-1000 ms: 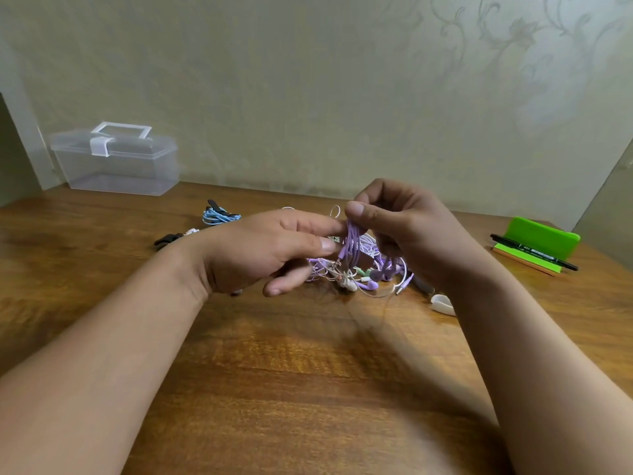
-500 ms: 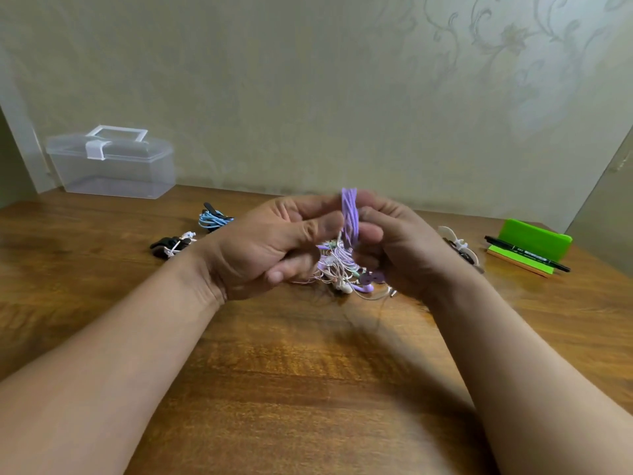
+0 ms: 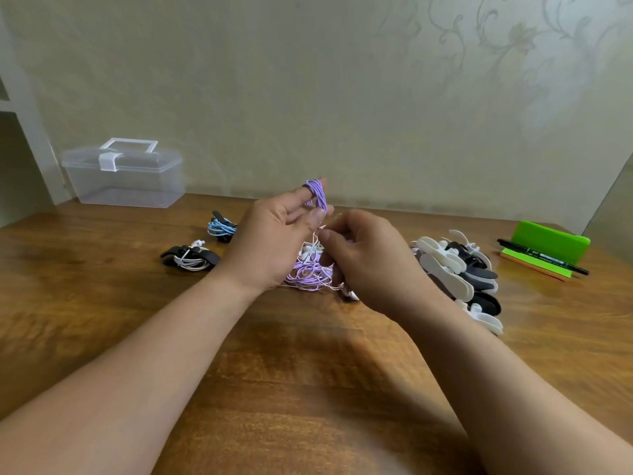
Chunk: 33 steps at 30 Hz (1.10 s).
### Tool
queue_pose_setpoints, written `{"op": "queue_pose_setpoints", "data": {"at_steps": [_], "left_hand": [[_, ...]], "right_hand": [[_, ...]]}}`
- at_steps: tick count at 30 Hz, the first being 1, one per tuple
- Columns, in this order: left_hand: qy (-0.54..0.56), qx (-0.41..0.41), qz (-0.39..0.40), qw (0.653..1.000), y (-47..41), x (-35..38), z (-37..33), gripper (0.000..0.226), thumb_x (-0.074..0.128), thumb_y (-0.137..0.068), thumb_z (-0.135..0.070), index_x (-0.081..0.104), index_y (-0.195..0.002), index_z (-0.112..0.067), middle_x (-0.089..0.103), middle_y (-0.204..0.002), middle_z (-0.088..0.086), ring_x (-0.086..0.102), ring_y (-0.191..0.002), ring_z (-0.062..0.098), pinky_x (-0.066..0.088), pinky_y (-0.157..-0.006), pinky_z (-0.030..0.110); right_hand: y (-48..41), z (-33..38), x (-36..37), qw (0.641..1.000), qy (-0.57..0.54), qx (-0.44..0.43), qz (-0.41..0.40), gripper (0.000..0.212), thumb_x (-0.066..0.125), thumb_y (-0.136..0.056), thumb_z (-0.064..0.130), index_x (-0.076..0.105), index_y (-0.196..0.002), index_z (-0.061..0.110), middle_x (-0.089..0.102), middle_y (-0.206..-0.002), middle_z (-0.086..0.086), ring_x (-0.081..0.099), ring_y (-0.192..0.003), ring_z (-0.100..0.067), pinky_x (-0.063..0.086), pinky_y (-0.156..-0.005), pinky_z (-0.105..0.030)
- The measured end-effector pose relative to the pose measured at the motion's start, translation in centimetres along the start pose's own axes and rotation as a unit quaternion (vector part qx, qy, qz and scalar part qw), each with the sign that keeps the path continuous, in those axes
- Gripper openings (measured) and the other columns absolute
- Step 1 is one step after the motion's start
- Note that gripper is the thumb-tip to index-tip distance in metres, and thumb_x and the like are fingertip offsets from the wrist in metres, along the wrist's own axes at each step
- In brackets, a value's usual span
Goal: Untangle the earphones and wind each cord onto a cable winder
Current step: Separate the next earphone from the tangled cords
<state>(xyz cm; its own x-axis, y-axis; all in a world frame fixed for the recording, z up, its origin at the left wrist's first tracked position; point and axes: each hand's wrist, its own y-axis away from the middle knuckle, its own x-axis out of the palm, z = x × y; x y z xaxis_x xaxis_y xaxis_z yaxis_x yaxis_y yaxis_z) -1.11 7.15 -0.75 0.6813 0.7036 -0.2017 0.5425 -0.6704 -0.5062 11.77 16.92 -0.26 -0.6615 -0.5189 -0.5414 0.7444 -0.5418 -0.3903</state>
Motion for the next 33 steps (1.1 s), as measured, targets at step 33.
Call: {"op": "queue_pose_setpoints", "data": {"at_steps": [33], "left_hand": [[0.126, -0.11, 0.236, 0.957, 0.6, -0.9, -1.2, 0.018, 0.052, -0.105, -0.02, 0.067, -0.105, -0.01, 0.07, -0.089, 0.008, 0.049, -0.044, 0.011, 0.037, -0.048, 0.016]], "right_hand": [[-1.4, -2.4, -3.3, 0.951, -0.298, -0.018, 0.08, 0.009, 0.065, -0.101, 0.011, 0.065, -0.11, 0.012, 0.061, -0.076, -0.004, 0.045, -0.059, -0.016, 0.039, -0.053, -0.026]]}}
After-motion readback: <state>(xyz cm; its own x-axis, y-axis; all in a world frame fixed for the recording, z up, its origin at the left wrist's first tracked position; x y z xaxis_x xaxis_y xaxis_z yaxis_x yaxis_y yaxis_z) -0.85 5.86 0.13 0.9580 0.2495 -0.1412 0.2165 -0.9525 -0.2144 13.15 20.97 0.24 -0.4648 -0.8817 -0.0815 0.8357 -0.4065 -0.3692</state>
